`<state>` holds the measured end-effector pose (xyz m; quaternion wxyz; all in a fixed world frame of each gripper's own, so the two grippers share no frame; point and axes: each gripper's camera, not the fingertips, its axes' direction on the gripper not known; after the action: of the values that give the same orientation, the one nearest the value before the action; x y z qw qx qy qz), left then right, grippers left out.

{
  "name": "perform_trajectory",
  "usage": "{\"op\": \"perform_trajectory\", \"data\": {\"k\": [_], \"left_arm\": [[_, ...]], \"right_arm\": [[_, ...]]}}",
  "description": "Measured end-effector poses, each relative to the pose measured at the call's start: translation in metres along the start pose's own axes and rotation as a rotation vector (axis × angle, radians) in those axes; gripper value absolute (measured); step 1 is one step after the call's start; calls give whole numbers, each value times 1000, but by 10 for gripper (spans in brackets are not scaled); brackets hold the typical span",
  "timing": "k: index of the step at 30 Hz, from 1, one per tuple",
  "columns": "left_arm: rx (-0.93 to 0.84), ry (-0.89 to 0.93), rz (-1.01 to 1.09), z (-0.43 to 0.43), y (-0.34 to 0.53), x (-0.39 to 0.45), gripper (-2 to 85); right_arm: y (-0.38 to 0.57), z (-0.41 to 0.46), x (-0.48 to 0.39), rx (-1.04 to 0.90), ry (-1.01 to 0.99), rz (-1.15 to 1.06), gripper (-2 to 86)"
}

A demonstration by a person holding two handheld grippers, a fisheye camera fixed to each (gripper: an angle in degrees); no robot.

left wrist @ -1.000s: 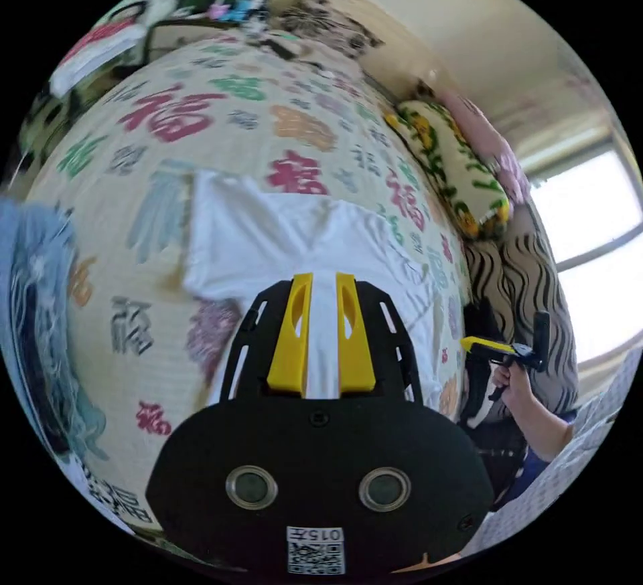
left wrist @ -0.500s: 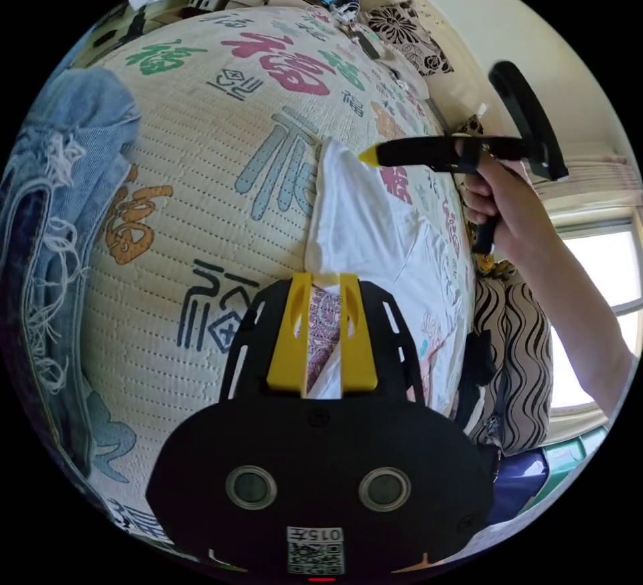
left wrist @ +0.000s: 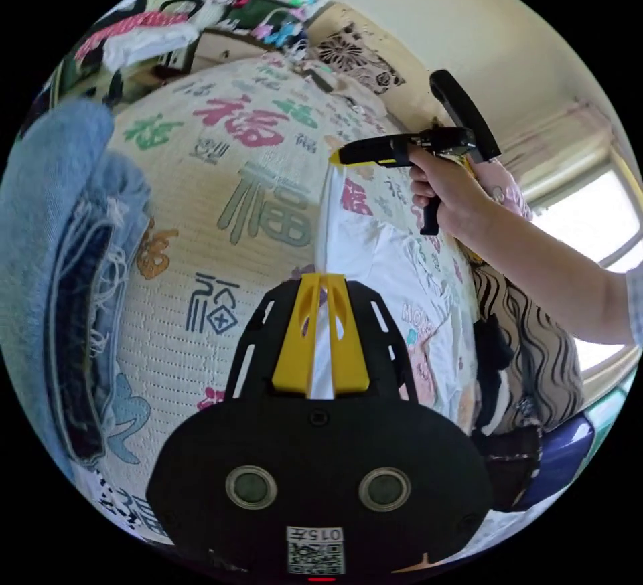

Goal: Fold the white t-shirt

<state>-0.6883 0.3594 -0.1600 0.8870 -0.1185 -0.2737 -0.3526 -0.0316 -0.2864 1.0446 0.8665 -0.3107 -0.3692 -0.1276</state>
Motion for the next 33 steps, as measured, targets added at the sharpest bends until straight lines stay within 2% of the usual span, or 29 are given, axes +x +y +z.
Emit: {"op": "perform_trajectory", "data": {"k": [3,6,9,10,13,15,19,23,27,30,33], "left_arm": [[20,19,133,-1,-2,44,-2],[-38,44,271,21,1,90,1],[-175,127,300,61,13,120,7],[-254,132,300,82,21,129,13],[-435,121,247,124,40,139,42],[-446,127,214,126,42,142,48],[-319,165,187,105,22,148,38],[-268,99,173,115,-5,151,25],[-325,35,152,149,-21,153,8],[-394,-20,154,170,-18,157,-1],[-380,-7,174,176,-15,165,-7]], "right_arm": [[57,-45,43,99,-34,204,-3],[120,-62,78,96,2,394,0],[171,-52,104,1,3,524,11],[185,-42,112,-69,-13,571,18],[205,-38,123,-120,-3,673,72],[202,-48,122,-88,26,662,82],[168,-65,107,10,30,491,64],[115,-46,91,-59,-23,317,67],[55,-22,68,-118,12,151,40],[33,2,70,-239,159,138,-2],[31,-2,91,-237,-14,241,-6]]}}
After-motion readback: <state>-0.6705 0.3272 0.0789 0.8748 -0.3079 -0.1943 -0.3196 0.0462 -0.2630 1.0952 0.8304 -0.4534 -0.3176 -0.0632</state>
